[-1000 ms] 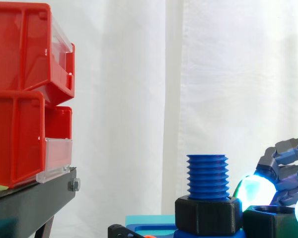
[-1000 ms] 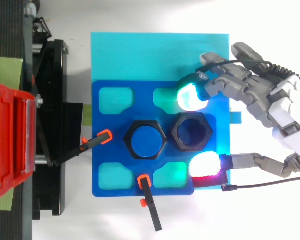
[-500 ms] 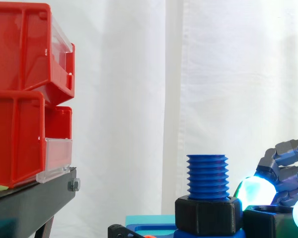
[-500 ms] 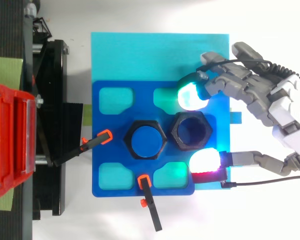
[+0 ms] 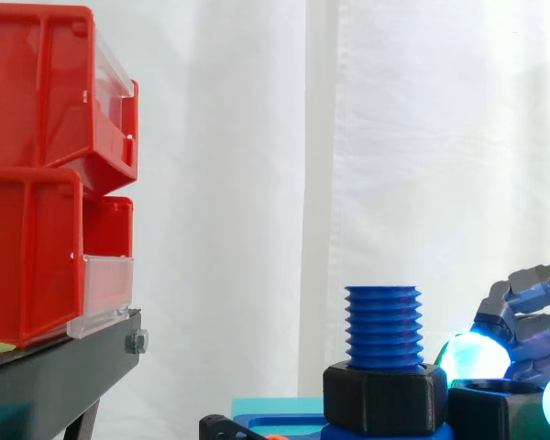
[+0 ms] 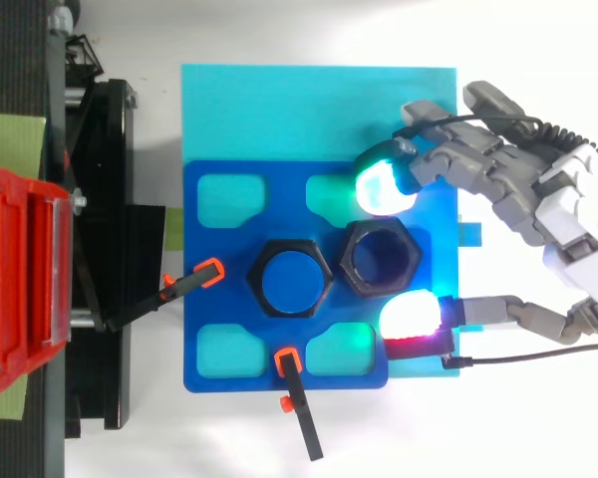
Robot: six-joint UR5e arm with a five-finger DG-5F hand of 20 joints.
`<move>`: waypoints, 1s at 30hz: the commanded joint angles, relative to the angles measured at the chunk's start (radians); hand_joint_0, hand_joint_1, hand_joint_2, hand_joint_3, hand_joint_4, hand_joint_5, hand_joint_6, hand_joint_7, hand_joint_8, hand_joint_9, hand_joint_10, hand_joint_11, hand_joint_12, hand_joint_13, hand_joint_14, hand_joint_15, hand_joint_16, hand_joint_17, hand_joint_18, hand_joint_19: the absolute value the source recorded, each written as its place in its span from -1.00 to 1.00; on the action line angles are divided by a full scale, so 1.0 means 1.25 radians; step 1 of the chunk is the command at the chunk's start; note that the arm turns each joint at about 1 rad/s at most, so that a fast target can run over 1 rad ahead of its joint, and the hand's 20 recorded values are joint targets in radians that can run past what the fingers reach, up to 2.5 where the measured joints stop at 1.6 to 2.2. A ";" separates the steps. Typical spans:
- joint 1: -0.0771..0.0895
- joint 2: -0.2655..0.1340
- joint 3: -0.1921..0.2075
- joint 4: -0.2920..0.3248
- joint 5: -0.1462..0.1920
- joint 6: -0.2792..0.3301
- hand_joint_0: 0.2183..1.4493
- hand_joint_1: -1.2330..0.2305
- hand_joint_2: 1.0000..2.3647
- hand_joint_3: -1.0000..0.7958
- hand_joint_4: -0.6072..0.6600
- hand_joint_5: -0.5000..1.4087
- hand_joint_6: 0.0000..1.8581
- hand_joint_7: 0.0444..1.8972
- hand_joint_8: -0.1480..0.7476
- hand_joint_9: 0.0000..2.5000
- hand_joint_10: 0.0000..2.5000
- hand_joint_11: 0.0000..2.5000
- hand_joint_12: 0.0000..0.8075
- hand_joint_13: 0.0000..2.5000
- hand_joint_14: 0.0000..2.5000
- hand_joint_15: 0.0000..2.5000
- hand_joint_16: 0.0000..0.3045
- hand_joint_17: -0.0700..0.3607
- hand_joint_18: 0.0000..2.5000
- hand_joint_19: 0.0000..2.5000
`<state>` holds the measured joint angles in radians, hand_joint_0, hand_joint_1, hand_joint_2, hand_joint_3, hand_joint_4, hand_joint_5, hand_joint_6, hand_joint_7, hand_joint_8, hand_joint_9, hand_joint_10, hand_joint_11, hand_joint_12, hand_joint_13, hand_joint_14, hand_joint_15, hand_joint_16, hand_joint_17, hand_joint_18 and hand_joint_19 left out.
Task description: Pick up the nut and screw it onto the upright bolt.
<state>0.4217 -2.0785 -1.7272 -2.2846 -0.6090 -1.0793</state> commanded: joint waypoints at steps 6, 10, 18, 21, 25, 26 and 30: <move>-0.002 0.000 0.000 -0.003 -0.001 0.002 -0.54 -0.40 -1.00 -0.44 0.40 -0.71 -0.46 0.02 -0.01 -0.77 -1.00 -1.00 -0.03 -0.73 -1.00 -1.00 -0.67 -0.15 -0.81 -1.00; -0.002 0.000 0.000 -0.003 0.000 0.002 -0.52 -0.40 -1.00 -0.44 0.40 -0.70 -0.46 0.06 -0.02 -0.76 -1.00 -1.00 -0.03 -0.73 -1.00 -1.00 -0.67 -0.15 -0.80 -1.00; -0.001 -0.001 0.000 -0.003 -0.001 0.002 -0.50 -0.41 -1.00 -0.44 0.39 -0.69 -0.46 0.14 -0.02 -0.75 -1.00 -1.00 -0.05 -0.72 -1.00 -1.00 -0.68 -0.16 -0.80 -1.00; -0.002 0.000 0.000 -0.002 -0.001 0.002 -0.49 -0.41 -1.00 -0.44 0.39 -0.69 -0.46 0.17 -0.02 -0.75 -1.00 -1.00 -0.05 -0.72 -1.00 -1.00 -0.68 -0.16 -0.79 -1.00; -0.001 0.000 0.000 0.000 -0.001 -0.001 -0.51 -0.39 -1.00 -0.44 0.40 -0.69 -0.46 0.15 -0.01 -0.74 -1.00 -1.00 -0.04 -0.71 -1.00 -1.00 -0.67 -0.16 -0.79 -1.00; -0.002 0.000 0.000 0.000 -0.001 0.001 -0.52 -0.39 -1.00 -0.44 0.39 -0.69 -0.46 0.13 -0.01 -0.74 -1.00 -1.00 -0.04 -0.71 -1.00 -1.00 -0.67 -0.16 -0.79 -1.00; -0.002 0.000 0.000 0.000 -0.001 0.001 -0.58 -0.36 -1.00 -0.44 0.41 -0.70 -0.46 0.08 0.01 -0.75 -1.00 -1.00 0.00 -0.71 -1.00 -1.00 -0.66 -0.13 -0.78 -1.00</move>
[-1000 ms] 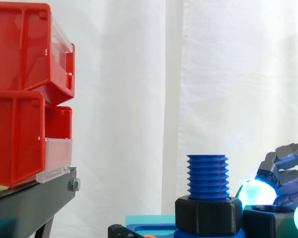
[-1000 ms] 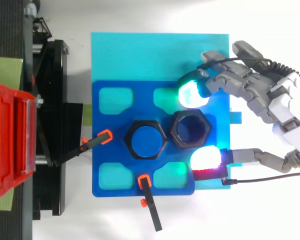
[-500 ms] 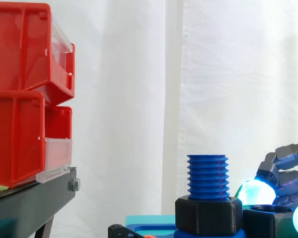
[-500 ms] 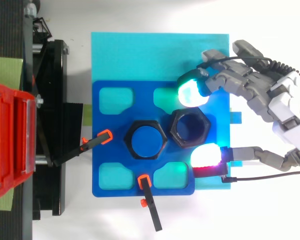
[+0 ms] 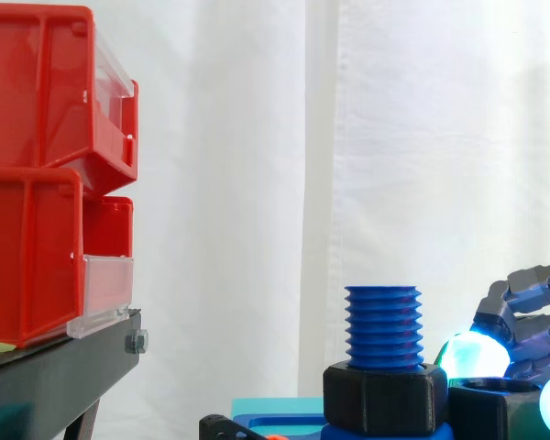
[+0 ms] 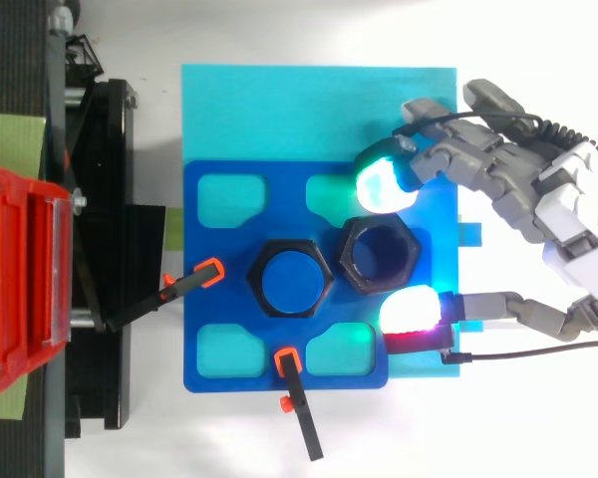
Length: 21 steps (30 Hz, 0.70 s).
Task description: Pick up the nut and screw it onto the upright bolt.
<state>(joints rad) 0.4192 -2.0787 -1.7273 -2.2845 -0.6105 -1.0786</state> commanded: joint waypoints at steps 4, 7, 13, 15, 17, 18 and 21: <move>0.001 0.000 0.000 0.000 0.000 -0.001 -0.64 -0.33 -1.00 -0.44 0.43 -0.70 -0.46 0.05 0.04 -0.75 -1.00 -1.00 0.04 -0.71 -1.00 -1.00 -0.63 -0.09 -0.78 -1.00; 0.000 0.000 0.000 -0.001 0.000 -0.001 -0.67 -0.32 -1.00 -0.44 0.44 -0.70 -0.46 0.04 0.05 -0.76 -1.00 -1.00 0.06 -0.71 -1.00 -1.00 -0.62 -0.07 -0.77 -1.00; 0.001 0.000 0.000 -0.001 0.000 -0.002 -0.68 -0.33 -1.00 -0.44 0.44 -0.70 -0.46 0.04 0.05 -0.76 -1.00 -1.00 0.06 -0.71 -1.00 -1.00 -0.62 -0.07 -0.78 -1.00; 0.001 0.000 0.000 -0.003 0.000 -0.002 -0.67 -0.32 -1.00 -0.44 0.43 -0.70 -0.46 0.04 0.05 -0.76 -1.00 -1.00 0.06 -0.71 -1.00 -1.00 -0.62 -0.07 -0.78 -1.00; 0.000 0.000 0.000 -0.003 0.000 -0.002 -0.67 -0.32 -1.00 -0.44 0.43 -0.70 -0.46 0.04 0.05 -0.76 -1.00 -1.00 0.06 -0.71 -1.00 -1.00 -0.62 -0.07 -0.78 -1.00; 0.001 -0.001 0.000 -0.003 0.000 -0.002 -0.67 -0.33 -1.00 -0.44 0.44 -0.70 -0.46 0.04 0.05 -0.76 -1.00 -1.00 0.05 -0.72 -1.00 -1.00 -0.62 -0.07 -0.78 -1.00; 0.000 -0.015 0.001 0.000 0.000 -0.001 -0.66 -0.33 -1.00 -0.44 0.43 -0.70 -0.46 0.04 0.04 -0.76 -1.00 -1.00 0.05 -0.72 -1.00 -1.00 -0.62 -0.08 -0.78 -1.00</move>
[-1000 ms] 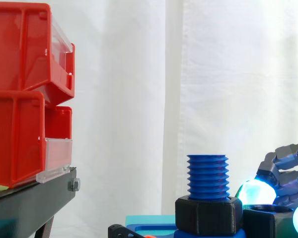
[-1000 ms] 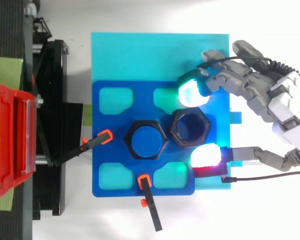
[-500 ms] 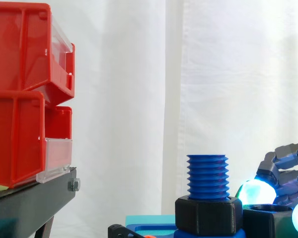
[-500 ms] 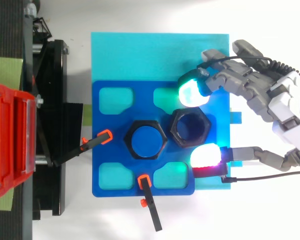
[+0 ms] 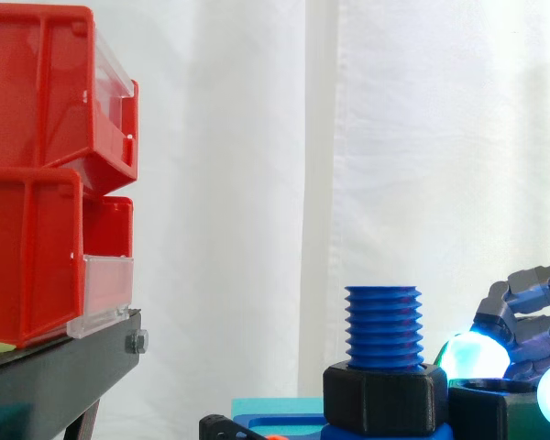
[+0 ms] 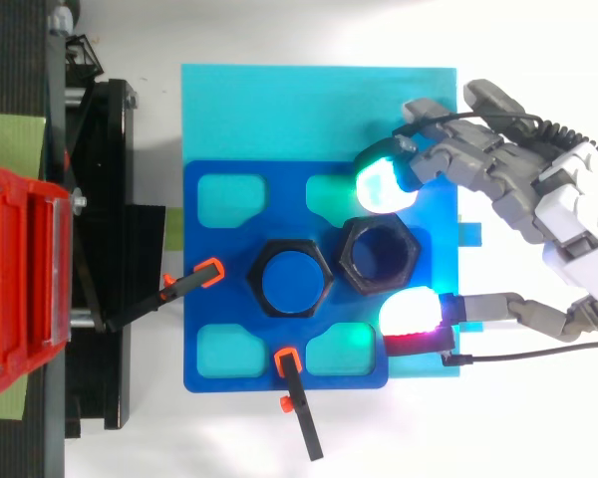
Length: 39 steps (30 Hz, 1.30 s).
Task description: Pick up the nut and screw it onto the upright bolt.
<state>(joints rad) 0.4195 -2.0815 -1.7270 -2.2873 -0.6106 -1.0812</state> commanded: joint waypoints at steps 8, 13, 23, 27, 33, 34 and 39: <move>-0.001 -0.020 0.013 -0.005 -0.007 0.010 -0.64 -0.31 -1.00 -0.44 0.42 -0.70 -0.46 0.05 0.03 -0.76 -1.00 -1.00 0.04 -0.72 -1.00 -1.00 -0.63 -0.09 -0.79 -1.00; -0.001 -0.020 0.013 -0.011 -0.013 0.010 -0.59 -0.30 -1.00 -0.44 0.42 -0.70 -0.46 0.08 0.01 -0.76 -1.00 -1.00 0.01 -0.72 -1.00 -1.00 -0.65 -0.11 -0.79 -1.00; -0.001 -0.020 0.013 -0.013 -0.015 0.010 -0.47 -0.28 -1.00 -0.44 0.37 -0.66 -0.46 0.40 -0.01 -0.71 -1.00 -1.00 -0.07 -0.70 -1.00 -1.00 -0.69 -0.18 -0.77 -1.00; -0.001 -0.018 0.013 -0.018 -0.028 0.010 -0.44 -0.27 -1.00 -0.44 0.36 -0.66 -0.42 0.41 -0.01 -0.70 -1.00 -1.00 -0.08 -0.68 -1.00 -1.00 -0.70 -0.19 -0.75 -1.00; -0.001 -0.018 0.013 -0.020 -0.048 0.013 -0.44 -0.26 -1.00 -0.44 0.36 -0.67 -0.38 0.36 -0.01 -0.68 -1.00 -1.00 -0.09 -0.67 -1.00 -1.00 -0.70 -0.20 -0.74 -1.00; -0.001 -0.015 0.013 -0.020 -0.063 0.022 -0.44 -0.26 -1.00 -0.44 0.36 -0.67 -0.38 0.36 -0.01 -0.68 -1.00 -1.00 -0.09 -0.67 -1.00 -1.00 -0.70 -0.20 -0.74 -1.00; -0.008 0.012 0.013 -0.040 -0.081 0.034 -0.44 -0.26 -1.00 -0.44 0.37 -0.67 -0.37 0.36 -0.01 -0.67 -1.00 -1.00 -0.09 -0.66 -1.00 -1.00 -0.70 -0.20 -0.73 -1.00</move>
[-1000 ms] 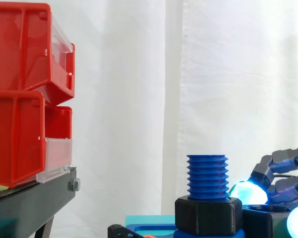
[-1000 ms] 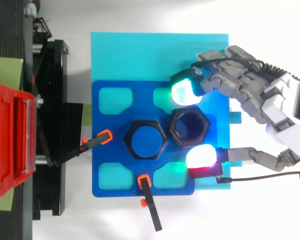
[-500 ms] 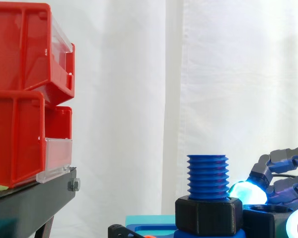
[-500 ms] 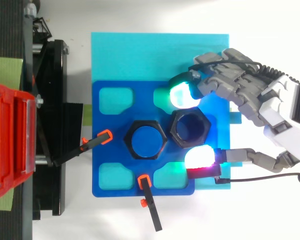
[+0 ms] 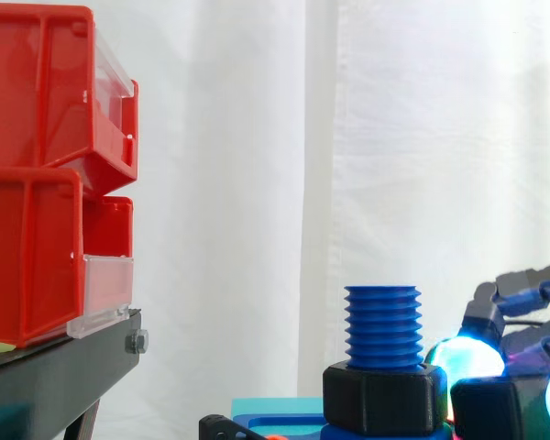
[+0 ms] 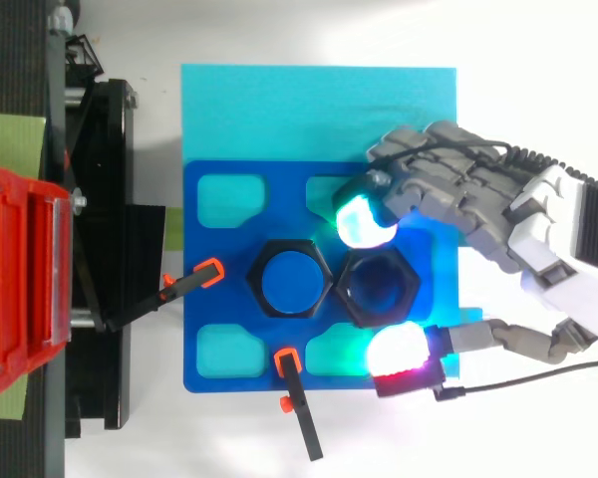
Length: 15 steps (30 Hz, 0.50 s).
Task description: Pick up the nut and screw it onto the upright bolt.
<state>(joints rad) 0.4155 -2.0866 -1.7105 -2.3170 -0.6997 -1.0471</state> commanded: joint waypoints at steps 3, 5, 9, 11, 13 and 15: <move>-0.007 0.027 0.000 -0.047 -0.016 0.014 -0.44 -0.25 -1.00 -0.44 0.36 -0.67 -0.37 0.35 0.00 -0.67 -1.00 -1.00 -0.09 -0.66 -1.00 -1.00 -0.70 -0.20 -0.73 -1.00; -0.011 0.035 0.000 -0.061 -0.022 0.018 -0.44 -0.25 -1.00 -0.44 0.36 -0.67 -0.37 0.35 0.00 -0.67 -1.00 -1.00 -0.09 -0.66 -1.00 -1.00 -0.70 -0.20 -0.73 -1.00; -0.019 0.058 0.000 -0.080 -0.039 0.018 -0.44 -0.25 -1.00 -0.44 0.36 -0.67 -0.37 0.36 0.00 -0.67 -1.00 -1.00 -0.09 -0.66 -1.00 -1.00 -0.70 -0.20 -0.73 -1.00; -0.026 0.071 0.000 -0.093 -0.050 0.018 -0.44 -0.25 -1.00 -0.44 0.36 -0.67 -0.37 0.36 0.00 -0.68 -1.00 -1.00 -0.09 -0.66 -1.00 -1.00 -0.70 -0.20 -0.73 -1.00; -0.032 0.086 0.000 -0.106 -0.060 0.018 -0.44 -0.25 -1.00 -0.44 0.36 -0.67 -0.37 0.35 0.00 -0.68 -1.00 -1.00 -0.09 -0.66 -1.00 -1.00 -0.70 -0.20 -0.73 -1.00; -0.040 0.105 0.000 -0.119 -0.069 0.018 -0.45 -0.25 -1.00 -0.44 0.36 -0.67 -0.37 0.35 0.00 -0.68 -1.00 -1.00 -0.09 -0.66 -1.00 -1.00 -0.70 -0.20 -0.73 -1.00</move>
<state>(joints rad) 0.3773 -1.9848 -1.7104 -2.4437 -0.7701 -1.0248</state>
